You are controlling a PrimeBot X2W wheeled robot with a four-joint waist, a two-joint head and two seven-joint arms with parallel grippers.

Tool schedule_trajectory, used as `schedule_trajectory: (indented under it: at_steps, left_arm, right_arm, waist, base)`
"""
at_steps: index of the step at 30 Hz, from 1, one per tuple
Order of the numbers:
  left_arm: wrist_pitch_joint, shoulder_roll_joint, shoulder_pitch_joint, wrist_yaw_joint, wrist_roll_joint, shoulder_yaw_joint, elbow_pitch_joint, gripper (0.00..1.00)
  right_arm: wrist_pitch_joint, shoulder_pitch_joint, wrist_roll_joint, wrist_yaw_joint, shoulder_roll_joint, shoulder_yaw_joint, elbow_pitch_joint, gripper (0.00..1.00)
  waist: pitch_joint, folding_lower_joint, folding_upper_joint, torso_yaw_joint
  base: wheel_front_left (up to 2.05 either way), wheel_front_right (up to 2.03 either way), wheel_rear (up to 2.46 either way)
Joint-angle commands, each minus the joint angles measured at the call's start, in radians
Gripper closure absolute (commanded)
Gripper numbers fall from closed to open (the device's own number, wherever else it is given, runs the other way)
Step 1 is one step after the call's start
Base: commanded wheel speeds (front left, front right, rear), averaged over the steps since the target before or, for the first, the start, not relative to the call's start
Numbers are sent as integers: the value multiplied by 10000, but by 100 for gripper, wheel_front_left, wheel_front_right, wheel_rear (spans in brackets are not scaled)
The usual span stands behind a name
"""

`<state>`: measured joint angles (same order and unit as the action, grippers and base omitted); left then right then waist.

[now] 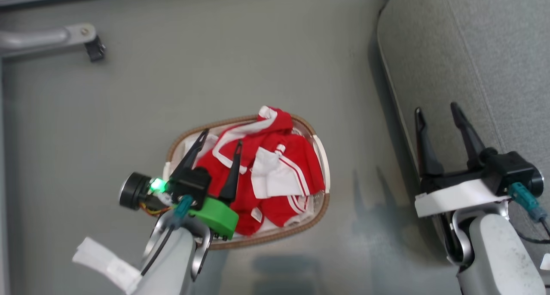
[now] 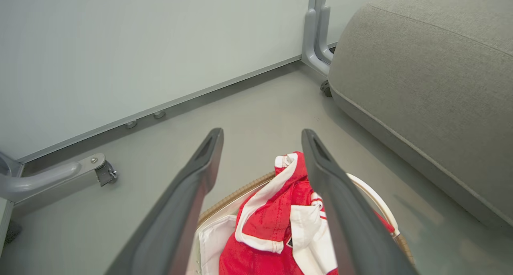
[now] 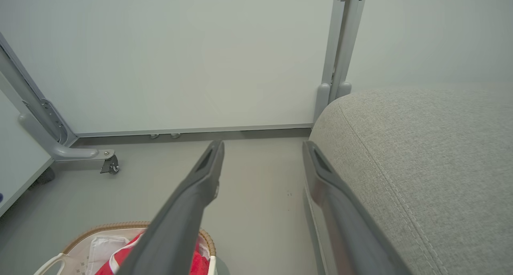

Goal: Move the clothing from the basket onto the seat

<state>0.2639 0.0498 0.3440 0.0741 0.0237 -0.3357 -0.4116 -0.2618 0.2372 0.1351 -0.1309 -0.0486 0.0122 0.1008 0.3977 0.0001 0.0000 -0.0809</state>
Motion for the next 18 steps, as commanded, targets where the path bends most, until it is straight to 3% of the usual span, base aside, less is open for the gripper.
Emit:
schedule_trajectory:
  at_steps: [1, 9, 18]
  left_arm:
    - [10, 132, 521, 93, -248, -175, -336, 0]
    - [10, 241, 2203, 305, -1014, -1291, -2527, 0]
    - [10, 395, 3541, 234, -1395, -1797, -4337, 0]
  right_arm:
    - [-51, 285, 91, 3, -32, -83, -104, 0]
    - [-51, 947, 533, 3, -28, 14, -506, 0]
    - [-49, 1414, 994, 3, -26, 371, -866, 0]
  waist:
    - [1726, -1, 0, -967]
    - [3094, -1, 0, -1758]
    - [4221, -1, 0, -2380]
  base:
    - [0, 0, 0]
    - [0, 0, 0]
    - [0, 0, 0]
